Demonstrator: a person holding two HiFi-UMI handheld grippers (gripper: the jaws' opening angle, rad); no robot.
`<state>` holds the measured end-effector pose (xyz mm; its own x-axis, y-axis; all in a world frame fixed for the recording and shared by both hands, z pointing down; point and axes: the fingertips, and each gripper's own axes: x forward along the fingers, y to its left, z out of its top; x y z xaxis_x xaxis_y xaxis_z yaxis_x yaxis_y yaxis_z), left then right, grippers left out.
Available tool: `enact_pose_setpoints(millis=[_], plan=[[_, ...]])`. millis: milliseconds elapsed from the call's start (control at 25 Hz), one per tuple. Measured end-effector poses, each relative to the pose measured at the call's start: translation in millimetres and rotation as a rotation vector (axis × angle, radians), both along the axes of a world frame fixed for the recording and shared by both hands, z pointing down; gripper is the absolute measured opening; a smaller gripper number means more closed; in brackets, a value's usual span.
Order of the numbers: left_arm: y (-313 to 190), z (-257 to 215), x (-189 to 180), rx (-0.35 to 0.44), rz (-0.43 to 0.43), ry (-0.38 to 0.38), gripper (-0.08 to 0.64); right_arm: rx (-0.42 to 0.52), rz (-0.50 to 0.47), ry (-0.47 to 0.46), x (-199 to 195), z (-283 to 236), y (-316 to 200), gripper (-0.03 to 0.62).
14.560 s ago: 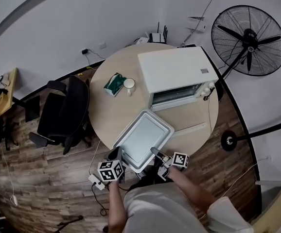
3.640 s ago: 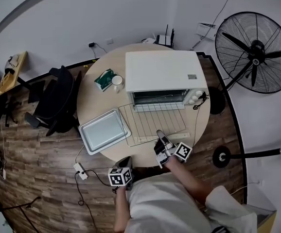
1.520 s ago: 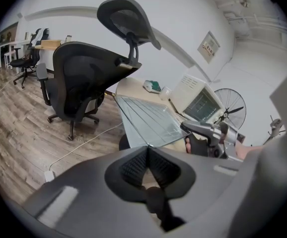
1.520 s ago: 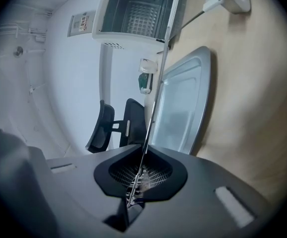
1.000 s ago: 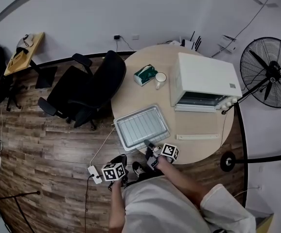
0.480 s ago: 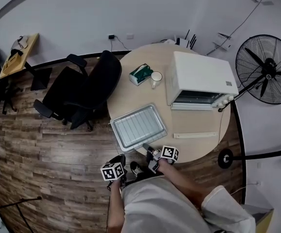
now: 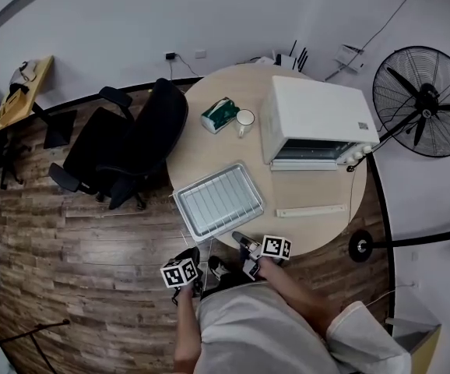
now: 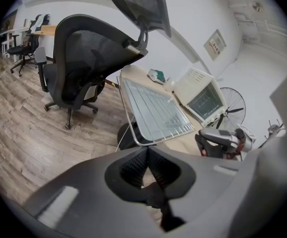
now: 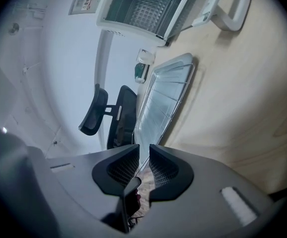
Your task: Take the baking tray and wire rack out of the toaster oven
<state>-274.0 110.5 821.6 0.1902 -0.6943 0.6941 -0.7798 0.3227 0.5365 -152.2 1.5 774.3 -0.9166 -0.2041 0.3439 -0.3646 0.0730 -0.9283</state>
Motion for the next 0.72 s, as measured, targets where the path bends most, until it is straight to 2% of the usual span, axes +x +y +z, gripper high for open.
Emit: enact_pose_setpoints(millis=[400,720], plan=[[-4.7,19.4,3.7,-0.029,0.018,0.034,0.057,0.003,0.081,0.023,37.1,3.4,-0.3,0.040],[-9.0,20.9,8.1,-0.020,0.024,0.060,0.057,0.007,0.121,0.036,59.0,4.5,7.8,0.040]])
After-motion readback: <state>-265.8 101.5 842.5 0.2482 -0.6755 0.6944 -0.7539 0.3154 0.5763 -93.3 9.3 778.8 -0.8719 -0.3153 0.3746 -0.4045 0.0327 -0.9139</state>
